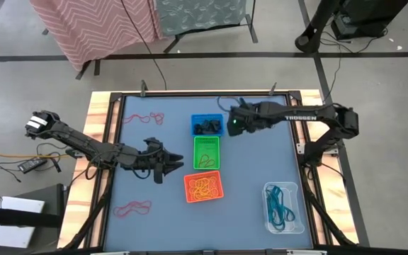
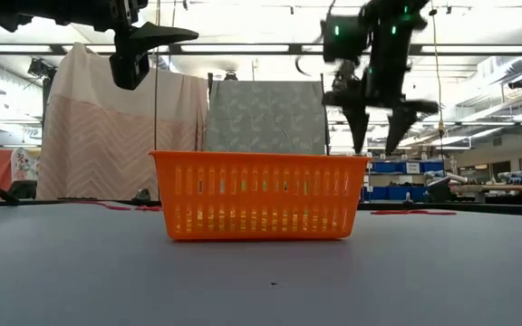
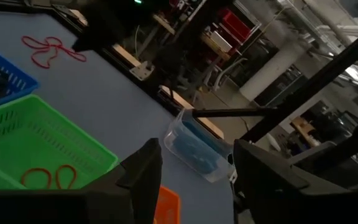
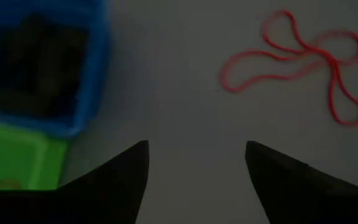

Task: Sort rubber bands into baskets
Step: Put the red rubber band into the green bin

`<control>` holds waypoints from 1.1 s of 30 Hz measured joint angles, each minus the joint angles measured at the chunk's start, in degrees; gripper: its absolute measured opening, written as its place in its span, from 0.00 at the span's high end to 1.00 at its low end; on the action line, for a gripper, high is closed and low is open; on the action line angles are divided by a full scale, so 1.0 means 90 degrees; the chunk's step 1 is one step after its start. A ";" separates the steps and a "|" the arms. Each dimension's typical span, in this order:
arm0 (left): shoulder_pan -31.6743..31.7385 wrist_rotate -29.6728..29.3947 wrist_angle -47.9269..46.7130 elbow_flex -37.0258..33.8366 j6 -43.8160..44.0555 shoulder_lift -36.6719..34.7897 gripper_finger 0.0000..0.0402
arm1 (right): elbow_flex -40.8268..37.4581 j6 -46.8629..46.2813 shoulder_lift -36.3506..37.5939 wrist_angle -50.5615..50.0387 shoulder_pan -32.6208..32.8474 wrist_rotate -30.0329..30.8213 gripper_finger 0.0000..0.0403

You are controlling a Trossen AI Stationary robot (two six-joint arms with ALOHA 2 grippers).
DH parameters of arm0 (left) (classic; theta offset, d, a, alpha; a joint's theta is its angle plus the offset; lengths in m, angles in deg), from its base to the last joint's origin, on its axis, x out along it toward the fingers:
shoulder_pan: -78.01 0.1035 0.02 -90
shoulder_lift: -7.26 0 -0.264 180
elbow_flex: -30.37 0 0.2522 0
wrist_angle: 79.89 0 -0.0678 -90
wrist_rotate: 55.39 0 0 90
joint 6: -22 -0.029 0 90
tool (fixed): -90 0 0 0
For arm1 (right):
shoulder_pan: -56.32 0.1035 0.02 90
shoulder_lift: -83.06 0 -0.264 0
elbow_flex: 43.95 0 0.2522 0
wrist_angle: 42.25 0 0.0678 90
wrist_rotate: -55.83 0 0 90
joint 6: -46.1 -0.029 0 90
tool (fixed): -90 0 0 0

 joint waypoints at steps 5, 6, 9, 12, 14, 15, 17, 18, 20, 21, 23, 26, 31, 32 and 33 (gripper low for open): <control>0.0000 0.0003 -0.0027 0.0000 -0.0010 0.0000 0.50 | -0.0462 0.0045 -0.0008 0.0722 -0.0830 -0.0627 0.34; 0.0000 0.0003 -0.0023 0.0000 -0.0080 0.0000 0.50 | -0.0511 0.0136 -0.0012 0.0808 -0.0982 -0.0725 0.34; 0.0052 -0.0002 0.0005 0.0000 -0.0283 0.0000 0.50 | -0.0555 0.0505 -0.0085 0.0993 -0.1368 -0.0827 0.35; 0.0370 -0.0041 0.0144 0.0000 -0.0282 0.0001 0.50 | -0.0557 0.0979 -0.0302 0.0992 -0.1653 -0.0927 0.35; 0.0744 -0.0071 0.0418 0.0000 -0.0269 0.0050 0.50 | -0.0557 0.1304 -0.0488 0.1052 -0.1766 -0.1089 0.35; 0.0965 -0.0068 0.0575 0.0000 -0.0263 0.0079 0.50 | -0.0557 0.1470 -0.0583 0.1125 -0.1808 -0.1178 0.35; 0.1479 0.0051 0.0848 0.0000 -0.0229 0.0148 0.50 | -0.0557 0.1795 -0.0785 0.1325 -0.1866 -0.1311 0.35; 0.1740 0.0174 0.0966 0.0000 -0.0196 0.0192 0.50 | -0.0557 0.1936 -0.0875 0.1407 -0.1890 -0.1346 0.35; 0.2237 0.0510 0.1005 0.0000 -0.0092 0.0241 0.50 | -0.0557 0.2147 -0.1054 0.1547 -0.1937 -0.1379 0.35; 0.2426 0.0643 0.0997 0.0000 -0.0007 0.0243 0.50 | -0.0555 0.2253 -0.1137 0.1596 -0.1966 -0.1403 0.35; 0.2714 0.0800 0.1026 0.0000 0.0072 0.0243 0.50 | -0.0555 0.2425 -0.1302 0.1551 -0.2007 -0.1412 0.35; 0.2915 0.0836 0.1027 0.0000 0.0063 0.0255 0.50 | -0.0555 0.2593 -0.1539 0.1518 -0.2018 -0.1446 0.36; 0.3187 0.0848 0.0941 0.0000 0.0015 0.0255 0.50 | -0.0516 0.2598 -0.1870 0.1630 -0.2011 -0.1513 0.42; 0.3252 0.0846 0.0928 0.0000 0.0015 0.0255 0.50 | -0.0514 0.2600 -0.1941 0.1650 -0.2011 -0.1539 0.43; 0.3308 0.0848 0.0934 0.0000 0.0013 0.0255 0.50 | -0.0493 0.2602 -0.1996 0.1643 -0.2010 -0.1545 0.45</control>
